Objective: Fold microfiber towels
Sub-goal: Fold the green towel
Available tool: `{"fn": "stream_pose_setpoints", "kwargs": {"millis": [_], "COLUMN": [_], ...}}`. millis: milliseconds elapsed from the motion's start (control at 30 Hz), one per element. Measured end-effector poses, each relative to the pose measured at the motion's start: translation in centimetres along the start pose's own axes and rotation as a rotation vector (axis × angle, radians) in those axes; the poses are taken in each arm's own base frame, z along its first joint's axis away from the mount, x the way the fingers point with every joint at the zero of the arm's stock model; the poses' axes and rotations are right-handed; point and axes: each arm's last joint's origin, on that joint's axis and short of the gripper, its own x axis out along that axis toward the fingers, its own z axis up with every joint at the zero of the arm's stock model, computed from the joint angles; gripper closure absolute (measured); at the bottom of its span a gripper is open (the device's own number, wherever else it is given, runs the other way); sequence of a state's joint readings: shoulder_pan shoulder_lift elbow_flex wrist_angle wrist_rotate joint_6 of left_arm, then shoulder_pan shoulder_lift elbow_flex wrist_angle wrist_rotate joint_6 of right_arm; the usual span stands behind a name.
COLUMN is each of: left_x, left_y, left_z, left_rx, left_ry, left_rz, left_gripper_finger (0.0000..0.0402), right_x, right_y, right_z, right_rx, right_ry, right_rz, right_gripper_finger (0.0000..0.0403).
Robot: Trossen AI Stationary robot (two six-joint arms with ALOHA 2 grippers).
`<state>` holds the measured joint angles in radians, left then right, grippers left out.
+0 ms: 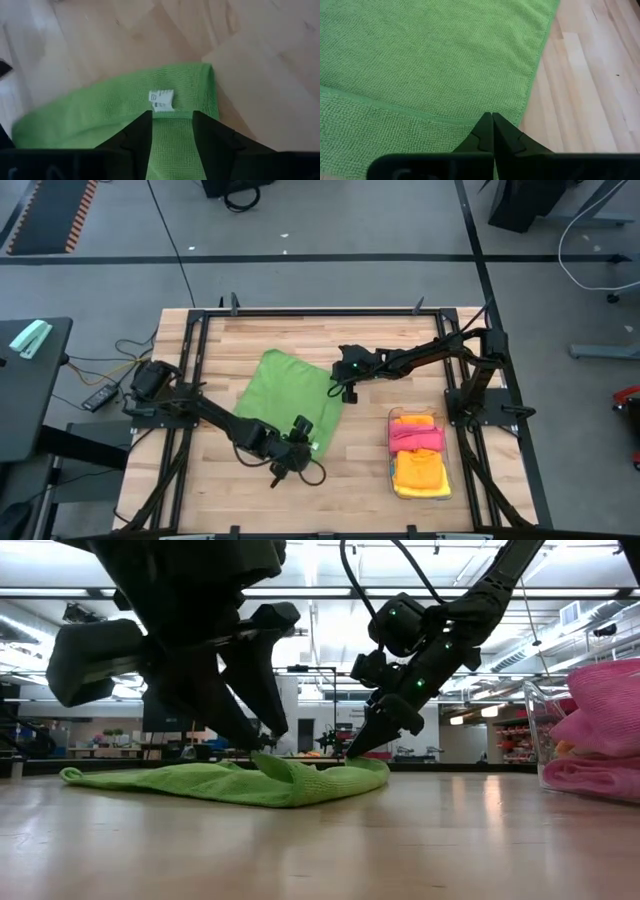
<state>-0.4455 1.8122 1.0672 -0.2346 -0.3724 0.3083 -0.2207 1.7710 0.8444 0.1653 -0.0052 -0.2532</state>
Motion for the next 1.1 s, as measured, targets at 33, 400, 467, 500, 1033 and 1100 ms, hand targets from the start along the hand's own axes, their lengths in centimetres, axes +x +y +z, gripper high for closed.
{"fn": "stream_pose_setpoints", "kwargs": {"millis": [33, 400, 467, 500, 1033, 1100], "left_x": [0.0, -0.1, -0.1, -0.1, 2.1, 2.4], "left_y": [-0.1, -0.5, -0.5, -0.5, -1.5, -1.6], "left_z": [0.0, -0.5, -0.5, -0.5, -0.3, -0.2], "left_rx": [0.021, 0.046, 0.048, 0.049, 0.105, 0.103], "left_ry": [0.001, 0.045, 0.048, 0.048, -0.001, -0.007], "left_rz": [0.003, -0.052, -0.055, -0.055, -0.060, -0.057], "left_gripper_finger": [0.0252, 0.0271, 0.0273, 0.0273, 0.0285, 0.0292], "right_x": [0.0, 0.0, 0.0, 0.0, 0.0, 0.0], "right_y": [0.0, 0.0, 0.0, 0.0, 0.0, 0.0], "right_z": [0.0, 0.0, 0.0, 0.0, 0.0, 0.0], "right_rx": [0.000, 0.006, 0.006, 0.004, 0.006, 0.008], "right_ry": [0.000, -0.002, -0.002, -0.002, -0.002, -0.002], "right_rz": [0.000, 0.004, 0.004, 0.004, 0.004, 0.004], "right_gripper_finger": [0.0402, 0.0403, 0.0403, 0.0403, 0.0403, 0.0403]}}
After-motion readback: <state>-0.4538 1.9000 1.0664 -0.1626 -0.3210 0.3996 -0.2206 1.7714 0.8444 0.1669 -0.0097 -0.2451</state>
